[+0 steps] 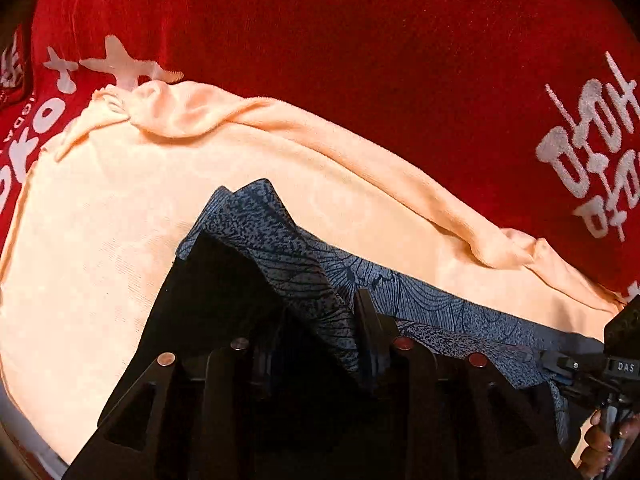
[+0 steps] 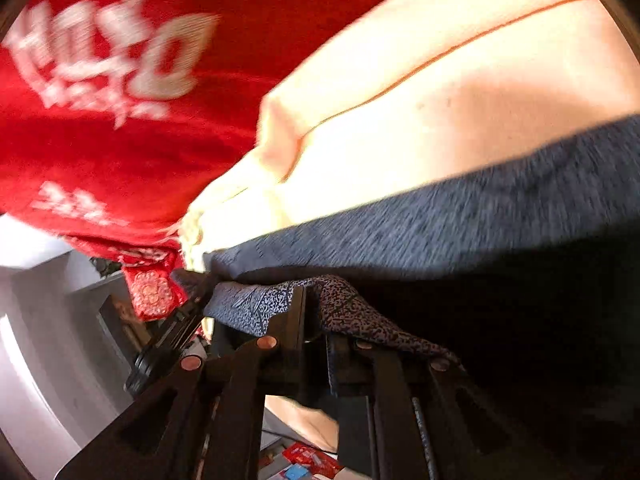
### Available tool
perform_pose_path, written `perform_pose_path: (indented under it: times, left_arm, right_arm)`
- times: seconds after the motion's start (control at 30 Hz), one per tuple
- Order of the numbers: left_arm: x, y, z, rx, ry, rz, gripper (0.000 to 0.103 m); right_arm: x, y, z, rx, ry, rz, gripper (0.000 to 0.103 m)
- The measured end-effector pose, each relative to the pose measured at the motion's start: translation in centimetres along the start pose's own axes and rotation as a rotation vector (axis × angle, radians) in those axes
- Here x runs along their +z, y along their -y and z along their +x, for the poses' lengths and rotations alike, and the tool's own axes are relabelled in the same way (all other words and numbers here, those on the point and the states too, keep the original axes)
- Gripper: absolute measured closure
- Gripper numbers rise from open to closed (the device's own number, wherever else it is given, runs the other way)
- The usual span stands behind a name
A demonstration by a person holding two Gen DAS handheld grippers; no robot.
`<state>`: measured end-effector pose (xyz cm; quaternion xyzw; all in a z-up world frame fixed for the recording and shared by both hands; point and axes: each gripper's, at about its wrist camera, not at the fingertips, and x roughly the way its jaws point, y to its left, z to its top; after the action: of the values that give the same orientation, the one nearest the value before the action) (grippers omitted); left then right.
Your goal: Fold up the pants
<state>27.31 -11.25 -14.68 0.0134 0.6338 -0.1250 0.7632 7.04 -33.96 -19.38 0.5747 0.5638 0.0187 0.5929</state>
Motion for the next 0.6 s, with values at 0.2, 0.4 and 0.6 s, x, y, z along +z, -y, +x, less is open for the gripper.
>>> perform_pose_path:
  times: [0.2, 0.4, 0.6]
  left_arm:
    - [0.3, 0.0, -5.4, 0.061, 0.104, 0.037, 0.025]
    - [-1.8, 3.0, -1.8, 0.103, 0.01, 0.143, 0.025]
    - [-3.3, 5.9, 2.5, 0.213, 0.021, 0.195, 0.02]
  right_arm:
    - [-2.0, -4.3, -2.5, -0.012, 0.014, -0.157, 0.022]
    - [-4.5, -8.7, 0.0, -0.122, -0.025, -0.374, 0.064]
    - [-2.3, -7.5, 3.6, -0.34, 0.012, -0.476, 0.082]
